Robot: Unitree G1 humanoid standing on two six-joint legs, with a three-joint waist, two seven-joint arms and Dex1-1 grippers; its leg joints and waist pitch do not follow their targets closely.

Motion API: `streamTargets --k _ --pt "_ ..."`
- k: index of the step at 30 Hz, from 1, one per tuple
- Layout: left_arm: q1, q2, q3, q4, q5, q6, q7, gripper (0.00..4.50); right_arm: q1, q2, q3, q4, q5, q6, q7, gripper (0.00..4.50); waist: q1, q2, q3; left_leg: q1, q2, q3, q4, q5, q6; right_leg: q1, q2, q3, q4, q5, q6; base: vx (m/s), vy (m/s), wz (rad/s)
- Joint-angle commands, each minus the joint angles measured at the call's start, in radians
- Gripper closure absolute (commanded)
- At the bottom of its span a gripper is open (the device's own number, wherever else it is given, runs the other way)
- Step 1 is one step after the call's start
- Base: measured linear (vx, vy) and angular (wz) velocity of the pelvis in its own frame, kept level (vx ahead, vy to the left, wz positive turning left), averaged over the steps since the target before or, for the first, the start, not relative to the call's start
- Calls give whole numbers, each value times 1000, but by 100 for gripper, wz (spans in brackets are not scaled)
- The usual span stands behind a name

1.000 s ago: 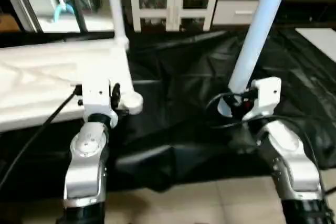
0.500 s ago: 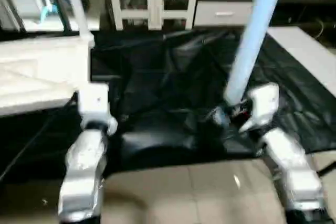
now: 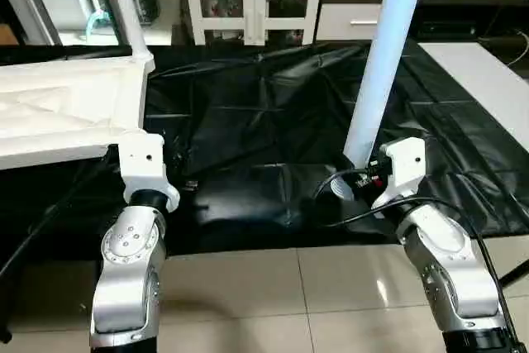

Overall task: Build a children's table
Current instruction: Move to table

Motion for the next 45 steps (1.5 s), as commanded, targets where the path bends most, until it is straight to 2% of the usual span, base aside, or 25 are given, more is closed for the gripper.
streamTargets --k 1,4,6,9,11,16,19,20,21,22,23,24,25,26,27,28,29,32,33,35,39,41,42,43,45 --pt "-1 2 -8 -6 -16 3 7 319 -4 -8 -6 -29 -3 -6 1 260 3 2 -55 -8 98 -44 -77 19 141 57 -120 81 -84 -131 -115 0 0 0" --pt "3 5 -11 -13 -26 -2 16 319 -4 -5 -6 -32 -4 -2 0 260 5 0 -65 -15 91 -38 -65 132 206 63 -135 87 -55 69 -177 0 0 0" --pt "10 12 -10 -18 -25 2 12 319 -1 2 1 -35 -6 -3 -3 260 25 -9 -65 -38 69 -32 -26 91 271 92 -222 135 -76 78 -264 0 0 0" --pt "14 18 -13 -20 -25 2 3 319 0 6 5 -31 -8 -8 -3 260 64 -16 -61 -99 65 -84 105 -15 121 126 -338 227 -128 -36 -342 -4 55 -5" --pt "10 19 -12 -16 -27 -1 4 319 -4 7 6 -23 -8 -12 -1 260 71 -23 -52 -90 40 -87 78 14 63 105 -257 180 -125 -89 -339 -24 112 -6" --pt "-5 35 -16 1 -32 -10 15 319 -26 15 12 7 -13 -33 6 260 18 34 -46 63 60 -17 -103 -74 323 -3 -42 37 -53 -299 -134 -34 218 12" --pt "-12 38 -18 9 -32 -18 18 319 -31 19 13 17 -16 -40 9 260 -27 33 -35 56 101 -15 -162 -137 361 -24 -33 -9 73 -133 22 5 203 14" --pt "-12 38 -18 9 -32 -18 18 319 -31 19 13 17 -16 -40 9 260 -27 7 -41 55 89 -4 -130 -62 398 -32 -71 11 33 -78 61 -10 166 -1" --pt "-16 40 -17 15 -30 -21 22 319 -35 22 15 23 -17 -46 10 260 0 -35 -55 -11 25 35 -31 -122 335 7 -204 118 -82 -119 33 13 191 6" --pt "-18 41 -16 16 -26 -18 27 319 -37 22 15 25 -18 -47 10 260 28 -53 -69 -95 46 -41 109 -148 240 85 -388 262 -138 -163 -49 13 191 6" --pt "-20 42 -16 17 -22 -15 31 319 -39 23 16 27 -18 -48 10 260 42 -20 -75 -120 77 -89 133 -122 164 103 -426 275 -132 -154 -129 12 237 -10" --pt "-28 53 -21 20 5 -6 47 319 -46 26 15 33 -18 -52 10 260 24 -20 -63 -131 90 -114 116 -98 115 96 -391 234 -119 -131 -195 -15 222 -31" --pt "-31 66 -32 25 26 -10 56 319 -51 28 14 38 -18 -56 10 260 4 12 -51 -93 68 -110 -58 -21 33 72 -150 75 -49 -128 -219 -15 222 -31" --pt "-31 66 -32 25 26 -11 56 319 -51 28 14 38 -18 -56 10 260 -18 30 -53 -49 48 -103 -80 35 16 40 -47 39 -20 -93 -165 8 193 7" --pt "-32 69 -35 27 27 -13 58 319 -53 29 14 40 -18 -57 9 260 -25 53 -72 7 99 -116 -79 169 -48 -8 -10 54 24 21 -103 -10 176 17" --pt "-31 67 -35 27 19 -12 60 319 -54 28 13 41 -17 -60 8 260 -45 63 -61 -2 138 -155 -124 180 -164 6 -12 47 55 -12 -65 -10 176 17" --pt "-31 67 -35 27 19 -12 60 319 -54 28 13 41 -17 -60 8 260 -33 70 -60 15 204 -180 -155 143 -201 -38 -20 48 83 -87 -5 -39 102 2" --pt "-30 58 -30 28 7 -15 68 319 -53 26 8 49 -16 -68 8 260 -27 56 -77 36 228 -183 -135 177 37 -41 -47 67 93 -136 46 -20 -14 3" --pt "-29 57 -31 27 -2 -20 62 319 -53 26 7 50 -16 -69 8 260 -27 44 -76 29 197 -170 -131 202 186 -25 -61 87 66 -98 21 -82 -70 -3" --pt "-30 62 -36 25 -3 -23 66 319 -55 29 3 54 -18 -72 9 260 -3 -25 -72 -81 25 -47 -51 10 188 69 -152 144 -64 41 -54 -95 -73 -10" --pt "-31 64 -26 16 -15 -31 72 319 -58 24 14 50 -29 -82 18 260 27 -23 -39 -45 47 -38 -74 -181 -3 49 -125 123 -112 -670 54 -99 -45 -14" --pt "-35 70 -27 8 -10 -25 68 319 -60 22 18 41 -20 -75 24 260 -8 8 -26 31 83 -75 -106 -558 -56 19 -58 63 -114 -707 17 -65 6 -10" --pt "-37 71 -28 5 -11 -24 66 319 -62 21 18 40 -23 -78 22 260 -5 1 -13 -47 62 -116 -148 -667 -42 80 -71 8 -93 -687 0 -44 31 24" --pt "-42 74 -31 1 -7 -24 66 319 -68 18 21 39 -25 -81 23 260 -21 42 -16 -47 55 -168 -219 -821 -14 139 -17 1 12 -494 -33 -44 31 24" --pt "-47 76 -35 -7 -7 -21 65 319 -75 17 22 36 -26 -80 21 260 -30 45 -17 -17 56 -220 -227 -857 -12 139 -10 18 25 -418 -48 37 -6 56"
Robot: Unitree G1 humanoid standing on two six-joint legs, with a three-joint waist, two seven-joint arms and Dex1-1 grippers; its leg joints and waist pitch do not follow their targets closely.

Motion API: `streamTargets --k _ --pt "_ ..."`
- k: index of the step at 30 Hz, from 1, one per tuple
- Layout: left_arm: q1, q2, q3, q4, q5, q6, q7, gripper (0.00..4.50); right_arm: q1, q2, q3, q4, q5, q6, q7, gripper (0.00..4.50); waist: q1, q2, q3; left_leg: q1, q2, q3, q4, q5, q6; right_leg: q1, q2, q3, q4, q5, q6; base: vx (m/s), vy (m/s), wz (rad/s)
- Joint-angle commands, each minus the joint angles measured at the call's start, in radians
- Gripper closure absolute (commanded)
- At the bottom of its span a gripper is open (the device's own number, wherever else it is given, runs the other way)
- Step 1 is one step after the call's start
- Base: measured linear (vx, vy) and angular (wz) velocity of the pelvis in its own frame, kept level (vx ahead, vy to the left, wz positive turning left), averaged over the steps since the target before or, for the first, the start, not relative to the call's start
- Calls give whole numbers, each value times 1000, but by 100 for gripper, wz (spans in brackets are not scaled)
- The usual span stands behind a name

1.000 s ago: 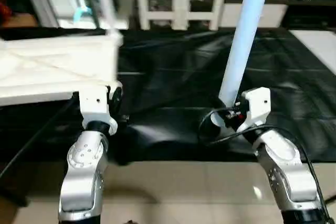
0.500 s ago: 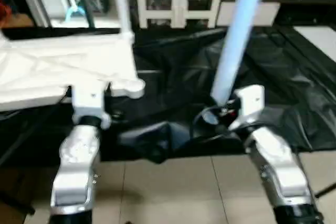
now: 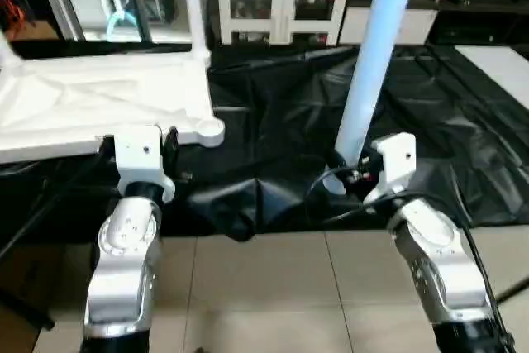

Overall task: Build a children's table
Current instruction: Move to table

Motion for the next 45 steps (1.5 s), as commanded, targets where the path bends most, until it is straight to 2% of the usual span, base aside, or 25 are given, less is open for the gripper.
streamTargets --k 1,2,4,5,7,8,10,14,15,16,17,20,22,23,24,25,28,30,31,32,36,39,41,42,45 --pt "-11 1 -8 -24 1 5 -1 319 -27 -6 -1 -24 -4 -14 1 260 -9 20 -38 45 79 -117 -181 -942 -1 29 -13 37 -7 -293 -97 64 -34 60" --pt "-12 5 -14 -27 2 4 -1 319 -33 -6 -5 -24 -3 -14 -1 260 2 -2 -18 -12 21 -89 -167 -925 -49 61 -40 57 -61 -502 -145 36 -72 70" --pt "-8 10 -29 -32 4 3 -2 319 -41 -7 -14 -22 -3 -16 -7 260 -9 -48 -28 118 -16 46 189 -457 20 -37 -185 74 -267 -1021 -243 -40 -88 66" --pt "-6 9 -31 -33 5 4 -1 319 -41 -6 -16 -22 -2 -16 -7 260 6 -39 -6 -15 25 63 193 -239 89 90 -218 110 -237 -1013 -253 71 -62 32" --pt "-2 10 -36 -34 4 4 -4 319 -44 -4 -26 -22 6 -8 -12 260 20 -29 -24 53 60 72 53 -293 49 90 -109 67 -180 -697 -188 159 -20 26" --pt "-2 10 -37 -34 4 4 -4 319 -45 -3 -28 -22 8 -6 -13 260 -9 12 -46 195 196 -50 -80 -363 60 6 -23 24 -58 -286 -121 80 -13 36" --pt "4 10 -43 -36 4 7 -4 319 -46 -6 -30 -24 10 -1 -6 260 -59 23 -85 232 224 -100 -86 -46 161 -120 -39 47 89 -58 21 111 -29 5" --pt "9 12 -44 -40 4 12 0 319 -40 -12 -26 -31 17 5 8 260 -68 -36 -84 212 104 -15 -87 124 335 -148 -63 77 13 164 -48 161 -96 -10" --pt "10 12 -44 -41 4 13 0 319 -40 -12 -26 -31 18 6 8 260 -58 -59 -75 177 55 26 -81 16 331 -100 -69 93 -37 190 -125 175 -149 4" --pt "11 14 -43 -43 3 16 2 319 -35 -14 -21 -36 17 6 16 260 -18 -116 -84 69 -74 97 63 -206 312 51 -119 202 -133 -18 -369 175 -149 4" --pt "12 16 -43 -44 1 17 3 319 -32 -14 -19 -38 15 7 20 260 -8 -113 -100 44 -83 107 145 -246 281 87 -164 234 -150 -113 -479 174 -132 2" --pt "14 23 -41 -45 0 20 5 319 -23 -14 -4 -49 22 17 43 260 11 -69 -78 -40 -3 59 160 -26 43 74 -164 162 -125 69 -460 167 -117 -11" --pt "14 26 -38 -47 2 24 5 319 -17 -14 4 -55 18 18 42 260 9 -7 -61 -76 54 47 54 88 193 89 -187 -12 -166 -115 -225 154 -63 20" --pt "15 26 -37 -47 2 24 5 319 -16 -13 4 -56 18 17 42 260 11 12 -56 -51 59 45 10 41 213 100 -149 -44 -175 -180 -145 185 3 20" --pt "17 30 -35 -53 3 28 3 319 -12 -11 6 -61 22 16 41 260 -55 56 -42 -21 91 -83 -92 -193 323 78 -6 -100 6 -222 -34 219 -9 34" --pt "19 29 -30 -53 -3 21 2 319 -10 -1 -4 -62 39 28 33 260 -62 43 -88 145 169 -134 -49 -177 430 -84 2 15 80 -201 -31 219 -9 34" --pt "24 42 -34 -55 -3 4 -9 319 -8 2 -10 -59 43 31 26 260 -25 24 -80 95 105 -70 -30 358 439 -130 -3 65 132 29 127 114 -27 19" --pt "24 49 -35 -51 -22 4 -26 319 -3 1 -14 -59 32 23 18 260 -4 -6 -83 50 76 -24 -13 677 388 -110 -37 115 37 251 137 10 -52 -2" --pt "25 52 -36 -49 -24 0 -28 319 0 3 -17 -62 30 23 15 260 -1 -76 -99 -22 -15 22 55 405 321 -66 -134 191 -61 427 171 20 -103 -4" --pt "24 52 -37 -49 -24 0 -28 319 0 4 -18 -62 30 23 14 260 29 -77 -90 -63 -12 28 91 32 231 -33 -237 230 -78 605 188 3 -98 -2" --pt "-2 48 -46 -19 -29 7 -35 319 19 17 -47 -74 27 28 -38 260 43 -27 -80 -62 11 -14 159 -212 36 -10 -272 260 -135 209 -90 -37 42 -1" --pt "-2 48 -46 -19 -29 7 -35 319 19 17 -47 -74 27 28 -38 260 33 -4 -72 -19 33 3 40 -174 131 -10 -167 202 -149 -152 -248 -97 192 8" --pt "-2 48 -46 -19 -29 7 -35 319 19 17 -47 -74 27 28 -38 260 -31 33 -62 75 48 10 -69 -255 340 -119 12 75 -17 -181 -153 -107 245 16" --pt "-2 48 -46 -19 -29 7 -35 319 19 17 -47 -74 27 28 -38 260 -35 55 -60 72 61 12 -112 -204 413 -136 17 28 113 -133 -55 -81 254 5" --pt "-10 45 -53 -4 -34 7 -40 319 34 16 -60 -83 23 57 -65 260 -20 27 -52 75 84 35 -112 -223 429 -123 -37 15 94 -42 23 -80 202 -3"
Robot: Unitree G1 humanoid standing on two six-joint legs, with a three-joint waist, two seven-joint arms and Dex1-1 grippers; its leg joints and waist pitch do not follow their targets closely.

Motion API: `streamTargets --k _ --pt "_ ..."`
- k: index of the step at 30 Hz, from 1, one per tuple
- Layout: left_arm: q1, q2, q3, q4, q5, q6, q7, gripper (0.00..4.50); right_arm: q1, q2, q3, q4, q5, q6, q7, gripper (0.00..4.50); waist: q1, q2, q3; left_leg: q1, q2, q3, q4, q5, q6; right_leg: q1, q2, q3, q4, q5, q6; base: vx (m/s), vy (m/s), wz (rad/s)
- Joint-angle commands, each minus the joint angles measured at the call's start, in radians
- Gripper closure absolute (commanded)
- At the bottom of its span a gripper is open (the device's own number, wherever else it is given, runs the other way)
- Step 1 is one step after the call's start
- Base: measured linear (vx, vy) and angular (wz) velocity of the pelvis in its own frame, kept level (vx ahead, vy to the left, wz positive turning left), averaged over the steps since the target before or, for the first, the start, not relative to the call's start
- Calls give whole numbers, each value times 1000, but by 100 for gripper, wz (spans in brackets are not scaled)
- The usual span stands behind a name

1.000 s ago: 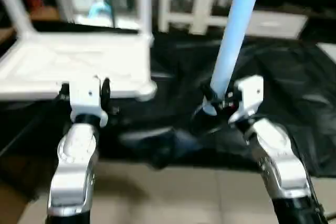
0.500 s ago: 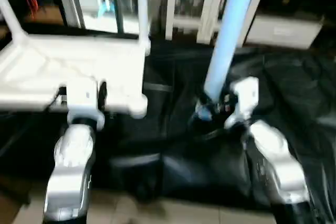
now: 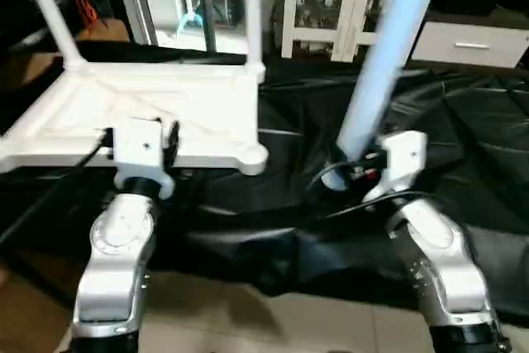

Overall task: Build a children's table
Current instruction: Move to table

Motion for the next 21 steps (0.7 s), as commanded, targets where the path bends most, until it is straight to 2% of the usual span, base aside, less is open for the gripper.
streamTargets --k 1,2,3,4,5,6,7,8,9,10,11,12,13,14,15,16,17,18,19,20,21 --pt "-14 -10 -24 32 -6 6 -14 319 14 -14 -46 -19 1 36 -36 260 0 -15 -48 106 176 48 -147 -329 61 -43 -53 36 -90 -137 -3 -76 156 -13" --pt "-20 -12 -22 43 -10 8 -14 319 16 -15 -63 -22 6 49 -50 260 68 -60 -56 50 75 42 76 -366 -57 -4 -215 282 -283 -400 15 -51 174 -14" --pt "-20 -11 -22 47 -13 9 -12 319 15 -15 -69 -24 9 54 -55 260 77 -66 -50 -4 39 -13 133 -344 -59 27 -228 349 -288 -452 23 -24 222 -34" --pt "-19 -11 -22 47 -13 9 -11 319 15 -15 -68 -25 9 54 -55 260 47 -50 -53 -104 37 -125 173 -133 -74 105 -257 275 -232 -399 27 -24 222 -34" --pt "-18 -10 -22 47 -14 9 -10 319 15 -15 -68 -25 9 55 -55 260 41 -57 -54 -94 41 -133 161 -141 -95 91 -216 259 -240 -339 -67 -54 251 -32" --pt "-14 -11 -21 42 -16 12 -6 319 12 -18 -62 -27 12 59 -43 260 38 -62 -56 -77 38 -125 144 -140 -93 92 -192 239 -246 -304 -138 -92 296 7" --pt "-11 -14 -19 38 -13 26 3 319 7 -22 -54 -26 12 58 -29 260 40 -52 -58 -61 33 -113 89 -93 -61 92 -139 209 -256 -252 -228 -92 296 7" --pt "-8 -16 -16 35 -5 34 16 319 0 -25 -49 -24 10 56 -20 260 29 -22 -56 -29 60 -109 -13 -35 5 74 -80 157 -250 -266 -235 -78 321 16" --pt "-8 -15 -14 35 0 36 24 319 -3 -27 -46 -24 9 56 -20 260 17 10 -56 15 73 -103 -70 -49 42 43 -20 112 -230 -273 -199 -82 293 19" --pt "-8 -5 -22 35 29 44 38 319 -9 -29 -43 -22 9 58 -21 260 -29 43 -50 38 159 -144 -144 -204 118 -7 52 62 -98 -146 -124 -82 293 19" --pt "-7 -3 -24 37 34 44 37 319 -12 -30 -42 -21 10 61 -21 260 -26 57 -54 28 180 -171 -149 -207 -3 14 30 50 -84 4 -93 -82 273 9" --pt "-6 -5 -25 37 35 43 37 319 -15 -30 -43 -21 10 64 -22 260 -18 69 -52 33 192 -178 -147 -187 -85 14 25 49 -94 49 -81 -54 250 -2" --pt "-4 -13 -21 38 29 43 39 319 -20 -32 -43 -19 11 67 -20 260 -22 57 -61 56 233 -208 -145 -32 -179 5 18 51 -91 44 -45 -54 250 -2" --pt "-4 -16 -20 39 25 45 42 319 -21 -33 -44 -18 11 70 -18 260 -19 66 -64 64 266 -224 -152 46 -202 -5 12 50 -74 4 -23 -50 171 1" --pt "-3 -25 -11 39 19 43 56 319 -25 -34 -45 -16 12 73 -14 260 -12 51 -71 70 307 -239 -156 177 -173 -18 4 56 -44 -81 30 -77 111 1" --pt "-3 -33 -4 39 13 46 66 319 -28 -36 -45 -14 13 75 -11 260 -6 53 -73 55 308 -234 -160 217 -140 -19 3 54 -16 -113 53 -77 111 1" --pt "-6 -42 8 40 4 56 79 319 -31 -38 -45 -11 12 78 -7 260 -4 46 -76 50 274 -213 -161 151 -73 -9 6 51 -13 -112 60 -105 76 -1" --pt "-7 -39 8 40 -2 54 74 319 -33 -39 -46 -9 12 79 -5 260 -3 46 -75 46 247 -200 -168 100 -41 4 10 50 -22 -100 56 -116 18 -5" --pt "-8 -35 7 38 -1 63 72 319 -34 -40 -44 -9 12 81 -2 260 -5 32 -76 50 211 -194 -170 55 35 16 2 59 -55 -58 38 -116 18 -5" --pt "-10 -33 8 38 -6 58 68 319 -37 -40 -43 -7 12 81 0 260 -2 18 -71 36 195 -178 -171 9 62 30 -4 69 -80 -27 31 -119 -57 -8" --pt "-11 -33 9 37 -10 57 66 319 -38 -42 -40 -6 12 81 1 260 12 -29 -77 -42 106 -101 -96 -107 45 84 -116 128 -195 125 -57 -123 -111 -13"
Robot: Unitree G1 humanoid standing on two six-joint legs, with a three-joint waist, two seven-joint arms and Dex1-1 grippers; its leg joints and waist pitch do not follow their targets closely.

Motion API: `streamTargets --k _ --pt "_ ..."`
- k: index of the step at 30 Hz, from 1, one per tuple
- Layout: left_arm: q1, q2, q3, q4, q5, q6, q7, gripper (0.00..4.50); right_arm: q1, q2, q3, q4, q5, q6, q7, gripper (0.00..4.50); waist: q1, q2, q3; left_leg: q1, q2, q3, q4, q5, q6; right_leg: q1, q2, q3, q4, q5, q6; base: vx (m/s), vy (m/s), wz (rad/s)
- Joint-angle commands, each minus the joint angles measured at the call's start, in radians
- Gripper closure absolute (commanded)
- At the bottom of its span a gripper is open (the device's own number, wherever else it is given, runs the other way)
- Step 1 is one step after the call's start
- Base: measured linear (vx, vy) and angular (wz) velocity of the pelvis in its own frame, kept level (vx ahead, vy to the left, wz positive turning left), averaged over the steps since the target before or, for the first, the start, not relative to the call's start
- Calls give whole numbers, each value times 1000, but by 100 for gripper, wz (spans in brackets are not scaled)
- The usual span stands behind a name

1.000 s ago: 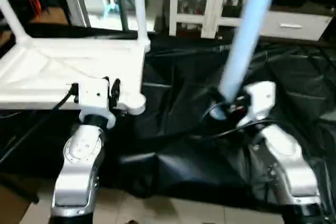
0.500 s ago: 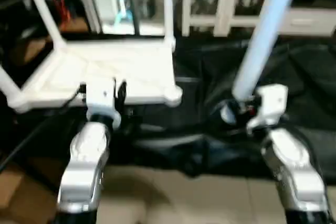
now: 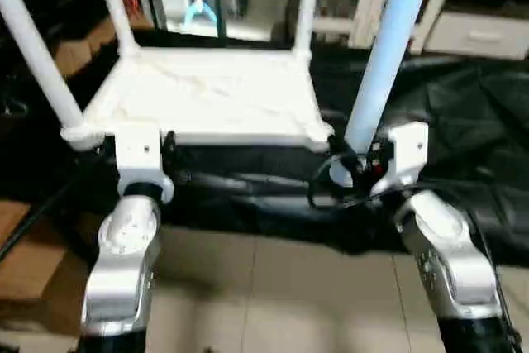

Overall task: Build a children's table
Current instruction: Move to table

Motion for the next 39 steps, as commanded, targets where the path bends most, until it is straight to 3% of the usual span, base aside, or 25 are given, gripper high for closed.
streamTargets --k 1,2,4,6,8,11,12,14,16,17,19,20,21,23,25,27,28,29,33,34,35,36,37,38,39 --pt "-8 -6 -2 -7 -19 2 -9 319 -7 -12 -19 -4 5 11 7 260 17 -38 -56 -4 33 7 -26 -150 96 38 -172 77 -138 104 -83 -123 -111 -13" --pt "-10 -9 0 -9 -23 -6 -11 319 -9 -12 -18 -2 6 11 8 260 42 -52 -46 18 53 8 -3 -165 41 25 -192 86 -161 -234 9 -123 -102 -19" --pt "-13 -13 5 -12 -30 -11 -15 319 -13 -13 -17 2 5 10 10 260 29 -36 -26 23 73 16 -21 -298 -14 27 -152 58 -180 -735 -40 -101 -36 -21" --pt "-17 -14 5 -10 -27 -14 -16 319 -16 -14 -16 6 5 9 12 260 -3 -19 -14 74 82 10 -48 -594 -69 -2 -81 -8 -180 -852 -56 -77 26 -14" --pt "-22 -14 5 -8 -30 -15 -14 319 -18 -15 -16 9 6 8 14 260 -43 26 -8 115 123 -52 -153 -1015 -120 38 -11 -51 -77 -450 -63 -37 53 -13" --pt "-25 -10 4 -8 -38 -17 -9 319 -17 -17 -14 8 7 6 16 260 -48 22 14 123 146 -53 -214 -1067 -89 58 -14 -46 -9 -182 -63 0 0 0" --pt "-24 -8 3 -8 -37 -19 -9 319 -17 -17 -13 7 7 6 16 260 -52 2 10 131 128 -14 -196 -1033 -94 62 -28 -38 -55 -272 -70 49 -52 2" --pt "-26 -12 4 -3 -41 -22 -10 319 -19 -18 -15 13 7 3 20 260 -44 -46 7 126 49 58 -17 -615 -50 68 -140 19 -233 -885 -60 62 -49 -1" --pt "-26 -10 4 0 -43 -27 -10 319 -17 -15 -13 11 5 2 21 260 -12 -57 -16 11 58 41 72 -183 67 170 -208 98 -241 -911 -97 140 -11 -11" --pt "-26 -10 3 1 -43 -28 -10 319 -17 -14 -13 11 5 2 23 260 -1 -49 -13 -11 62 31 47 -141 80 176 -174 79 -225 -753 -144 154 8 -2" --pt "-28 -13 5 4 -44 -30 -10 319 -17 -14 -11 14 3 -1 27 260 -16 -2 -30 66 79 44 -48 -82 73 146 -71 -13 -190 -471 -198 141 41 12" --pt "-28 -13 5 5 -44 -30 -10 319 -17 -14 -11 14 3 -1 27 260 -65 25 -24 146 125 -33 -108 -245 122 75 10 -53 -102 -326 -173 197 42 13" --pt "-28 -12 5 7 -45 -33 -10 319 -17 -17 -7 15 2 -4 30 260 -101 31 -46 260 189 -113 -129 -394 185 -12 4 -41 5 -188 -140 220 15 5" --pt "-27 -12 5 8 -46 -34 -10 319 -16 -18 -5 15 1 -4 32 260 -109 26 -49 274 202 -127 -105 -225 375 -79 -20 -28 68 -68 3 214 8 2" --pt "-27 -11 4 9 -46 -36 -10 319 -16 -19 -3 14 1 -5 32 260 -102 -21 -41 242 165 -66 -120 -65 431 -107 -42 1 50 50 17 195 -18 -7" --pt "-26 -11 0 13 -49 -39 -8 319 -18 -19 -3 14 0 -4 34 260 -83 -64 -40 192 68 16 -93 -187 330 -46 -61 39 -66 113 -45 191 -61 5" --pt "-21 -12 -6 13 -51 -43 -8 319 -21 -19 -5 13 -1 -4 36 260 -28 -104 -49 84 -66 67 81 -291 245 98 -144 185 -169 -190 -110 196 -82 13" --pt "-21 -12 -6 13 -51 -43 -8 319 -21 -19 -5 13 -1 -4 36 260 -27 -97 -52 37 -37 21 143 -192 160 140 -177 205 -155 -290 -239 207 -77 6" --pt "-13 -18 -16 11 -49 -44 -12 319 -24 -20 -4 18 -3 -8 38 260 -11 -70 -32 -11 8 6 118 8 57 134 -135 121 -176 -229 -359 201 -13 -5" --pt "-11 -17 -17 10 -48 -44 -13 319 -24 -19 -3 17 -4 -9 37 260 -10 -11 -20 22 59 5 -13 43 78 120 -74 39 -187 -363 -290 196 29 -2" --pt "-6 -27 -16 7 -65 -49 -21 319 -22 -20 -2 14 -4 -10 36 260 -18 12 -18 59 72 4 -53 15 67 115 -36 0 -180 -333 -245 229 112 -1" --pt "-4 -27 -21 7 -65 -42 -24 319 -21 -20 -3 14 -4 -10 36 260 -43 37 4 88 108 -52 -103 -198 49 68 28 -38 -96 -292 -189 238 137 -4" --pt "-3 -24 -32 8 -57 -24 -25 319 -20 -21 -5 14 -3 -12 36 260 -62 33 -56 194 189 -142 -96 -211 175 -33 18 -20 54 -104 -84 238 137 -4" --pt "2 -20 -44 5 -63 -29 -44 319 -18 -22 -7 13 -2 -14 35 260 -57 34 -60 195 186 -135 -73 -13 220 -52 6 -10 59 -47 -45 216 98 7" --pt "9 -21 -52 -3 -95 -34 -80 319 -16 -22 -10 11 0 -14 34 260 -42 30 -62 177 159 -113 -27 638 241 -67 -7 3 53 111 27 153 76 4"
